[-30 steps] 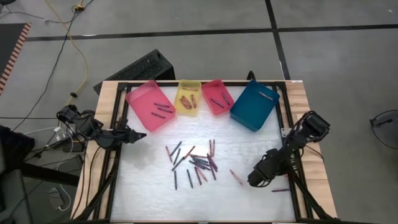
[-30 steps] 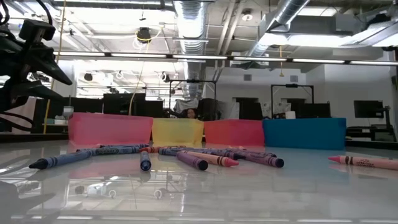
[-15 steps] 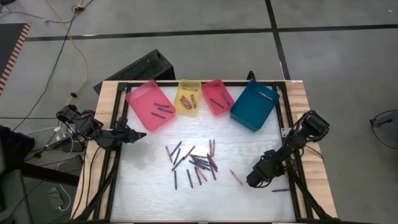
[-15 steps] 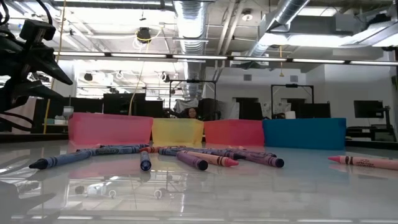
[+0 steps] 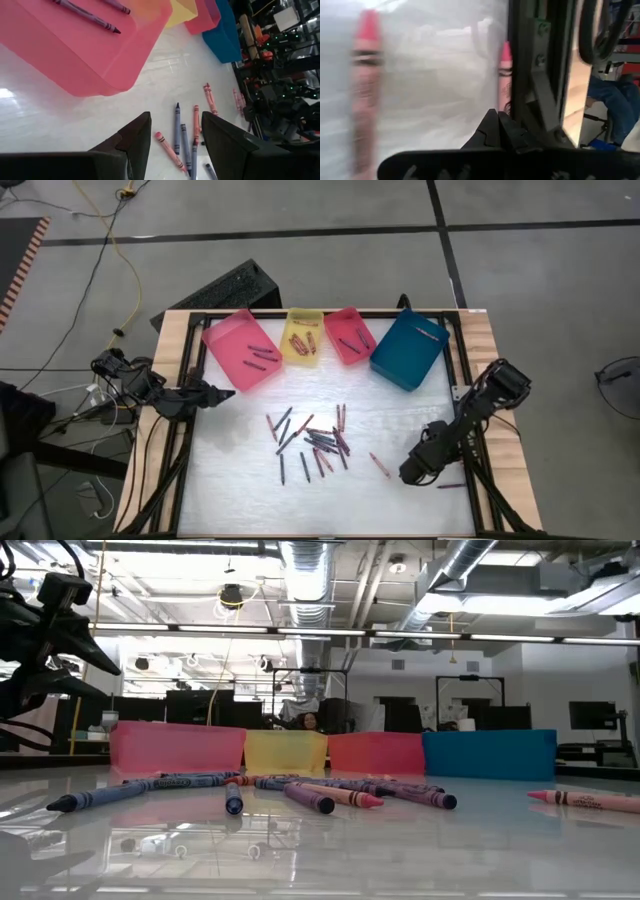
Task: Sort crayons
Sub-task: Put the violet crayon into the pink bin
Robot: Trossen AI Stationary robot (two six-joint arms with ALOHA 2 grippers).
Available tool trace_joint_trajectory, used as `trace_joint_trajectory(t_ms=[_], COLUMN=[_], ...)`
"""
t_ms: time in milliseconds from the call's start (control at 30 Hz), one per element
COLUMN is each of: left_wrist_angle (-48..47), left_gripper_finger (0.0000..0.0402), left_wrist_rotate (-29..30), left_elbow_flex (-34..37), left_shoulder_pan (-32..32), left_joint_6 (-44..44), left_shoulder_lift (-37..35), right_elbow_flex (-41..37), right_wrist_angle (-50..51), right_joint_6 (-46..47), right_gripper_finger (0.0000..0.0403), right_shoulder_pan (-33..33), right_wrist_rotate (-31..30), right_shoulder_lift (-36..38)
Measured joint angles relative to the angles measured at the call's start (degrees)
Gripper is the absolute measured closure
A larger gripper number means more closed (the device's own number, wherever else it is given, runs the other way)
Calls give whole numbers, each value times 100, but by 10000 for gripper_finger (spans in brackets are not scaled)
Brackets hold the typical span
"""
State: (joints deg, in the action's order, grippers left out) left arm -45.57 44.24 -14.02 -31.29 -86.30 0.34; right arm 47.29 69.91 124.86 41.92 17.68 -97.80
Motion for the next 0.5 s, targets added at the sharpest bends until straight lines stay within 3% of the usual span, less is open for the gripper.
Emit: trace_joint_trajectory(t_ms=[500], left_wrist_angle=[0], left_gripper_finger=[236], left_wrist_rotate=[-4], left_elbow_flex=[0], left_shoulder_pan=[-2], left_joint_6=[-55], left_shoulder_lift=[2], right_elbow_flex=[-275], right_wrist_angle=[-150], right_joint_6=[403], right_gripper_finger=[403], right_shoulder_pan=[270], right_wrist_rotate=[376], right_shoulder_lift=[5])
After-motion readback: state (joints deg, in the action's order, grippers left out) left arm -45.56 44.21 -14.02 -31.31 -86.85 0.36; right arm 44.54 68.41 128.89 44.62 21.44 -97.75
